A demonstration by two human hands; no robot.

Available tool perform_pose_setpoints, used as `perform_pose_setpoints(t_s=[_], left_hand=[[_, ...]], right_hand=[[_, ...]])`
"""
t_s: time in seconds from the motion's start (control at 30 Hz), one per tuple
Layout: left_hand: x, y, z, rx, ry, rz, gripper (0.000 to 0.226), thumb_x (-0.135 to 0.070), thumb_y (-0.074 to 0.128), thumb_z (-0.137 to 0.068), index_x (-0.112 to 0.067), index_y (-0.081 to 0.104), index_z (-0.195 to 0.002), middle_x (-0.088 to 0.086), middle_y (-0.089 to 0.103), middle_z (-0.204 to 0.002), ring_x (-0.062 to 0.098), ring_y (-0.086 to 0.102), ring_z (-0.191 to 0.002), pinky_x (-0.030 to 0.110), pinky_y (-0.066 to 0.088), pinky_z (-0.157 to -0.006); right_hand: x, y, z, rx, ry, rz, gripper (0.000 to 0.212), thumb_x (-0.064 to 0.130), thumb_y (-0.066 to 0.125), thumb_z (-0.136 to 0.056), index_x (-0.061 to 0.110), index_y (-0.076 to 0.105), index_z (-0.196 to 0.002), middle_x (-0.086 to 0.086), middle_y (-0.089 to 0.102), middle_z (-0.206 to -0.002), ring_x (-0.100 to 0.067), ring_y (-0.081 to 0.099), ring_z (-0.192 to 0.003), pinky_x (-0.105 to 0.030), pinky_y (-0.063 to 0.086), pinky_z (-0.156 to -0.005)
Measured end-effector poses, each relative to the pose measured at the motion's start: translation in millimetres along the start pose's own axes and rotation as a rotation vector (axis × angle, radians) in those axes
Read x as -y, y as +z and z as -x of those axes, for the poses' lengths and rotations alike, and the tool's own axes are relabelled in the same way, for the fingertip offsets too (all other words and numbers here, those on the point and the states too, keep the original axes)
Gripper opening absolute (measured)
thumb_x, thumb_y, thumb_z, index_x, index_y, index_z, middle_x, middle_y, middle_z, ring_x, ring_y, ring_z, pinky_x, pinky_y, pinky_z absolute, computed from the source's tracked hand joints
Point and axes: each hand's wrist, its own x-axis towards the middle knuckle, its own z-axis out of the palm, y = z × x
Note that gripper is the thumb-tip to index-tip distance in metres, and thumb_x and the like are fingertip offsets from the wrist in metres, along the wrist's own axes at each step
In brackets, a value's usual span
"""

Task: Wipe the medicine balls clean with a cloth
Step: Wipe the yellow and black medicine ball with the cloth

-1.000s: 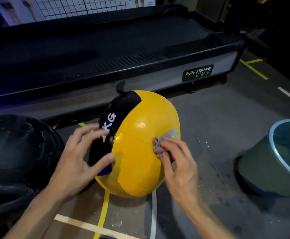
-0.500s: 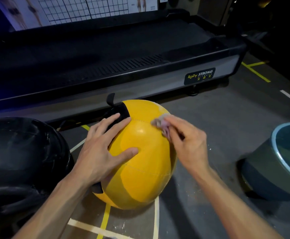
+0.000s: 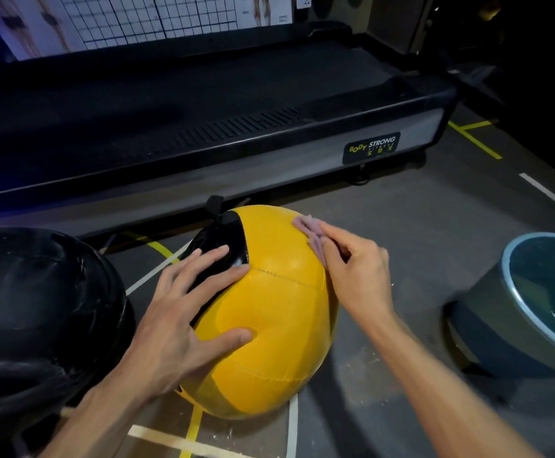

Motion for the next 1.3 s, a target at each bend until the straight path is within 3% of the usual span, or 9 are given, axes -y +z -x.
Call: perform_pose_setpoints(t_s=[0.1, 0.17, 0.3, 0.37, 0.47, 0.63, 0.8, 0.97, 1.3], left_hand=[[3.3, -4.0, 5.0, 0.011, 0.014, 0.009, 0.078, -0.077, 0.067, -0.077, -0.055, 0.042, -0.147, -0.024, 0.025, -0.164, 0.013, 0.014, -0.156, 0.050, 0.025, -0.113], [4.3, -4.2, 7.2, 0.024, 0.046, -0.008, 0.077, -0.075, 0.067, -0.078, -0.053, 0.043, -0.148, -0.022, 0.026, -0.164, 0.015, 0.016, -0.156, 0.048, 0.025, -0.111], [-1.4, 1.0, 5.3, 0.042, 0.092, -0.028, 0.075, -0.075, 0.066, -0.080, -0.053, 0.043, -0.148, -0.021, 0.027, -0.164, 0.017, 0.016, -0.156, 0.046, 0.026, -0.110], [-5.8, 3.0, 7.2, 0.049, 0.100, -0.028, 0.073, -0.075, 0.066, -0.080, -0.053, 0.045, -0.147, -0.020, 0.028, -0.164, 0.017, 0.016, -0.156, 0.046, 0.027, -0.109], [-7.1, -4.7, 13.1, 0.060, 0.076, 0.022, 0.067, -0.072, 0.070, -0.079, -0.052, 0.052, -0.141, -0.019, 0.034, -0.161, 0.016, 0.021, -0.154, 0.043, 0.027, -0.110], [-13.0, -18.8, -4.9, -0.177, -0.139, 0.149, 0.049, -0.071, 0.064, -0.082, -0.042, 0.058, -0.121, -0.020, 0.053, -0.130, 0.006, 0.053, -0.124, 0.035, 0.046, -0.097], [-31.4, -18.7, -50.4, -0.143, -0.410, -0.200, 0.066, -0.086, 0.048, -0.079, -0.035, 0.059, -0.120, -0.017, 0.052, -0.115, 0.014, 0.058, -0.102, 0.041, 0.049, -0.086], [-48.6, -16.8, -69.0, -0.199, -0.356, -0.358, 0.024, -0.052, 0.050, -0.101, -0.030, 0.054, -0.089, -0.010, 0.053, -0.089, 0.031, 0.061, -0.088, 0.039, 0.037, -0.069], [-87.4, -20.1, -80.1, -0.357, -0.113, -0.088, 0.033, -0.051, 0.059, -0.097, -0.027, 0.059, -0.076, -0.007, 0.055, -0.068, 0.011, 0.052, -0.062, 0.037, 0.038, -0.057]], right_hand=[[16.8, 2.0, 32.1, 0.057, -0.163, -0.045, 0.031, 0.018, 0.064, -0.096, 0.013, 0.070, -0.126, 0.013, 0.066, -0.127, 0.003, 0.062, -0.119, -0.018, 0.050, -0.101], [10.2, -3.2, 35.1, 0.080, -0.241, 0.006, 0.033, 0.020, 0.064, -0.095, 0.014, 0.070, -0.127, 0.011, 0.066, -0.128, 0.001, 0.063, -0.119, -0.023, 0.052, -0.102], [-23.8, -17.8, -8.6, 0.082, 0.080, 0.091, 0.030, 0.020, 0.063, -0.099, 0.034, 0.071, -0.124, 0.029, 0.071, -0.100, -0.007, 0.073, -0.093, -0.026, 0.060, -0.076], [-28.7, -20.5, -12.2, 0.092, 0.145, 0.095, 0.029, 0.021, 0.063, -0.099, 0.035, 0.072, -0.123, 0.025, 0.073, -0.103, -0.002, 0.071, -0.096, -0.021, 0.059, -0.077], [-10.8, -14.6, 11.7, 0.094, 0.058, 0.015, 0.029, 0.016, 0.066, -0.098, 0.028, 0.073, -0.123, 0.020, 0.072, -0.115, 0.007, 0.066, -0.108, -0.017, 0.053, -0.093], [-5.3, -11.3, 26.9, 0.035, 0.020, 0.029, 0.031, 0.014, 0.068, -0.095, 0.023, 0.072, -0.125, 0.018, 0.068, -0.121, 0.014, 0.060, -0.113, -0.008, 0.044, -0.098], [6.5, -10.2, 43.7, 0.030, 0.006, 0.003, 0.034, 0.011, 0.070, -0.093, 0.021, 0.070, -0.126, 0.020, 0.065, -0.123, 0.013, 0.060, -0.114, -0.009, 0.046, -0.099], [7.7, -18.6, 65.6, 0.002, 0.012, -0.036, 0.040, 0.007, 0.072, -0.090, 0.024, 0.067, -0.126, 0.022, 0.064, -0.125, 0.009, 0.061, -0.115, -0.012, 0.048, -0.098], [5.7, -44.2, 71.0, -0.229, 0.022, -0.117, 0.036, 0.017, 0.064, -0.089, 0.017, 0.067, -0.125, 0.012, 0.066, -0.127, 0.000, 0.063, -0.120, -0.021, 0.050, -0.101]])
